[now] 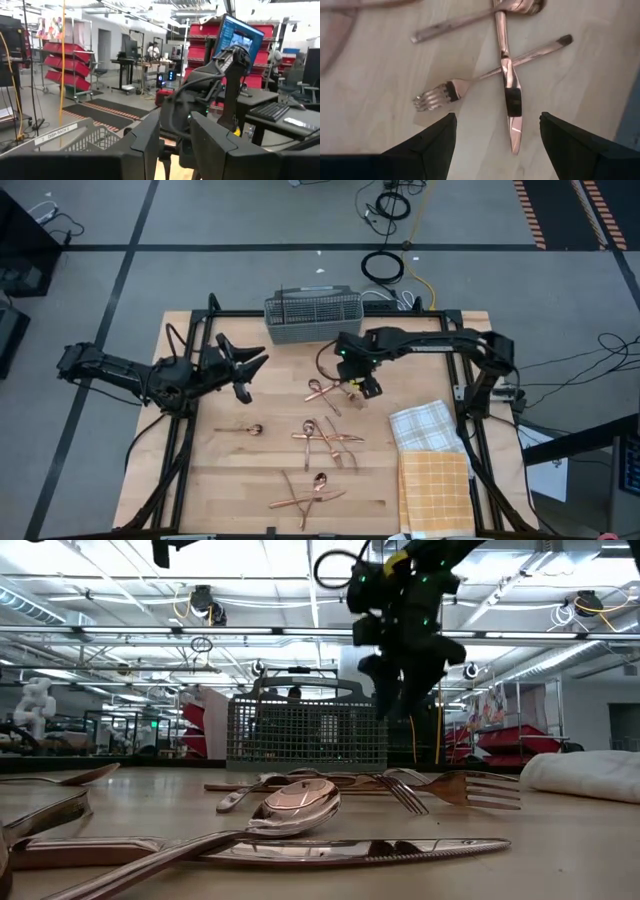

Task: Sort silverware
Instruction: Put the top bronze knife into the gray silverware rack

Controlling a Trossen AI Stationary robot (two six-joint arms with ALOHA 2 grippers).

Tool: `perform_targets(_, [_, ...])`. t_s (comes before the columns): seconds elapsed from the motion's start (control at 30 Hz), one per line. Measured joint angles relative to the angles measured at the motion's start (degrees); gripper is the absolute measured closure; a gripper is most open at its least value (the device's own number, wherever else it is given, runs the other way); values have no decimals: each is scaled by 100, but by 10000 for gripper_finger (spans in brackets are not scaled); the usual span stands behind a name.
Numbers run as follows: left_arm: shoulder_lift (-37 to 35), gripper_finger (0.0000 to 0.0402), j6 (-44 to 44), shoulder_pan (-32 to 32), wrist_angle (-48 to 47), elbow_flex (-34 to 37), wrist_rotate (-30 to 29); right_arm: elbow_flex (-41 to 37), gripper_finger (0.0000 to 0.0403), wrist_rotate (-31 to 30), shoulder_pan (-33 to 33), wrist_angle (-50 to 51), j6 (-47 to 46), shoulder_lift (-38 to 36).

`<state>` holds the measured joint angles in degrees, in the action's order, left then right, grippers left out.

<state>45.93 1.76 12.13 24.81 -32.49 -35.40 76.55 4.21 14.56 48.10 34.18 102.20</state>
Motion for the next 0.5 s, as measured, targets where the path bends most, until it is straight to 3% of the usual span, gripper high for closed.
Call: perform_targets(0.5, [4,288,-7,-3,-354,0,-240,-7,133,187,442,-907,266,1051])
